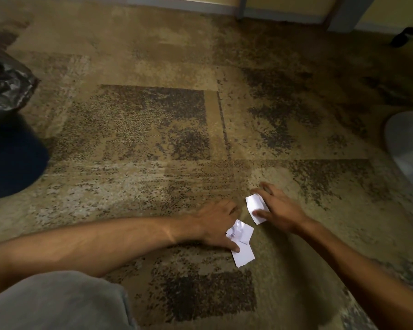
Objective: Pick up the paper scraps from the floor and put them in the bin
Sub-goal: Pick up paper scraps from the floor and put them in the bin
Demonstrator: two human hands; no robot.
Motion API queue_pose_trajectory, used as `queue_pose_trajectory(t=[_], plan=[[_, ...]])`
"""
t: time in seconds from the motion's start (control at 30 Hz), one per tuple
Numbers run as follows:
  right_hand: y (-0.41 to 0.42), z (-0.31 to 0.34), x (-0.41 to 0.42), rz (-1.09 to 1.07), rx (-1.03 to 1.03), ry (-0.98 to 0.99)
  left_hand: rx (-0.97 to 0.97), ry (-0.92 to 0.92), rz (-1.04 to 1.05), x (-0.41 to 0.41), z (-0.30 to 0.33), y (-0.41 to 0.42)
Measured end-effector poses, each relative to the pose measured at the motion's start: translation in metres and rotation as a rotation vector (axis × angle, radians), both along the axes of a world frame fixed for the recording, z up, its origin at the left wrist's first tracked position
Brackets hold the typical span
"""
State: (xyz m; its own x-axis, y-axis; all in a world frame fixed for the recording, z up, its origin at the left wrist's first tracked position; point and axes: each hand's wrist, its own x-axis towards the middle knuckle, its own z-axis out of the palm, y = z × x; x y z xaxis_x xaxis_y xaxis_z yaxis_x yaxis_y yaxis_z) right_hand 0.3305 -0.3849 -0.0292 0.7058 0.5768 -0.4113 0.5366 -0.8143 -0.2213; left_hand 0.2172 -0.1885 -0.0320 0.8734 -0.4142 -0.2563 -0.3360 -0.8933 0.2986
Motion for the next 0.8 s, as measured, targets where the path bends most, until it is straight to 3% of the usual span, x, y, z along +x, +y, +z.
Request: queue_pose_trajectory(t=[0.47,0.8], plan=[[0.003,0.004,0.009,-0.063,0.274,0.066,0.004,-0.048,-0.240,-0.011,-0.004,-0.015],[0.008,0.007,0.014,-0.135,0.327,0.149,0.129,-0.180,-0.562,-0.003,-0.011,-0.007]])
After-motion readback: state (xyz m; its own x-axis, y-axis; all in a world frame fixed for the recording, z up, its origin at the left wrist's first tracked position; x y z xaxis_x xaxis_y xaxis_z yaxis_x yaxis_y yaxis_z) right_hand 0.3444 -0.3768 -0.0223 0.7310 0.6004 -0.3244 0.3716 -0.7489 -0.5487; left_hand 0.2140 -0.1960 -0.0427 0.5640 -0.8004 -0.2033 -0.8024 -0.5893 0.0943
